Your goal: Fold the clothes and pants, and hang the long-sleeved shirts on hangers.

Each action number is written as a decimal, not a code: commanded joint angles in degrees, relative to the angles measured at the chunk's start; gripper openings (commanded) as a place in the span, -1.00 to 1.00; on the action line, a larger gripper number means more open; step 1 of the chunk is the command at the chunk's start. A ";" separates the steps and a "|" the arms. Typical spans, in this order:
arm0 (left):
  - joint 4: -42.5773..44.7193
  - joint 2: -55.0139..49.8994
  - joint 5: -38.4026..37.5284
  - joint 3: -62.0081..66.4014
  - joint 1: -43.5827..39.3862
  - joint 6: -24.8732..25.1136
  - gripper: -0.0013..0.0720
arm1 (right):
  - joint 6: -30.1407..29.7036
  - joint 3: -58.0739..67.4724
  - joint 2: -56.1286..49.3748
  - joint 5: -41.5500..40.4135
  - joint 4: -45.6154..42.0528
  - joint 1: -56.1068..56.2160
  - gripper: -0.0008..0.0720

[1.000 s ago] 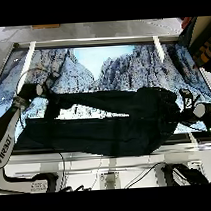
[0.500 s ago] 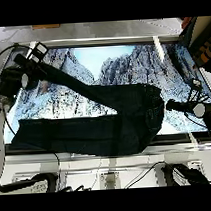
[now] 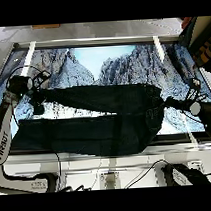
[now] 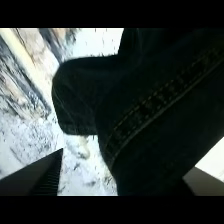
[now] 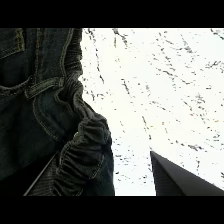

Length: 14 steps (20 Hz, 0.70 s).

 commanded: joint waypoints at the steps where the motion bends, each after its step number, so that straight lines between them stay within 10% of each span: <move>1: 6.73 -0.79 -2.58 0.00 1.09 -4.33 -0.04 | 0.26 0.00 -1.20 -1.33 -0.02 0.00 0.74; 14: 13.75 -0.72 -3.13 0.04 16.94 -22.77 0.06 | 0.22 0.00 -1.27 -7.58 -0.26 0.00 0.74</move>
